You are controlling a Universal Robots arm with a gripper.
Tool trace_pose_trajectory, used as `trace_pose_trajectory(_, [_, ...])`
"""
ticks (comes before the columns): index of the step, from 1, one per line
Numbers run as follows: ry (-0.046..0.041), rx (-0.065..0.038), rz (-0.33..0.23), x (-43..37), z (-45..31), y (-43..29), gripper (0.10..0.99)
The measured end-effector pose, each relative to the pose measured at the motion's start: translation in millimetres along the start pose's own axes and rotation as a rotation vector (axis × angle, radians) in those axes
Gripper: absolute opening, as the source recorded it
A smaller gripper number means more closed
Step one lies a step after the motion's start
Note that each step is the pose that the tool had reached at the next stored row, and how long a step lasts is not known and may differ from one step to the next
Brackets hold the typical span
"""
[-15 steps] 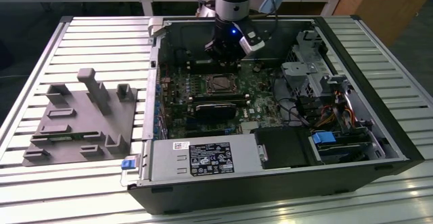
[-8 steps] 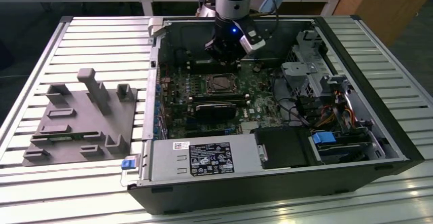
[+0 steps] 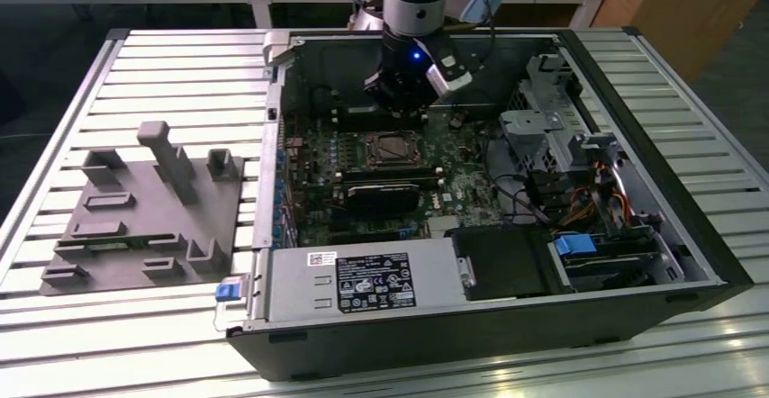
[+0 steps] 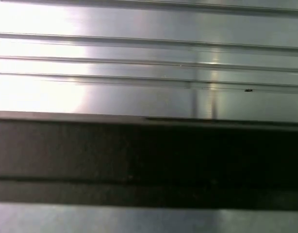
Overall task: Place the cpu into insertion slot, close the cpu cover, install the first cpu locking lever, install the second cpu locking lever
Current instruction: 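Install the first cpu locking lever, then install the second cpu locking lever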
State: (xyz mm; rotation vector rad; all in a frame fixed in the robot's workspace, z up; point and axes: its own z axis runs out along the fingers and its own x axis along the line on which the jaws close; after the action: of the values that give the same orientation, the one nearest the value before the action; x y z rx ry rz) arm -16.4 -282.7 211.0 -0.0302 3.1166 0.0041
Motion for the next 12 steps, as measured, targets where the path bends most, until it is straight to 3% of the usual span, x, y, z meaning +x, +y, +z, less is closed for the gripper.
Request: trace_pose_trajectory(12, [0.0000,0.000,0.000,0.1,0.0,-5.2,0.106])
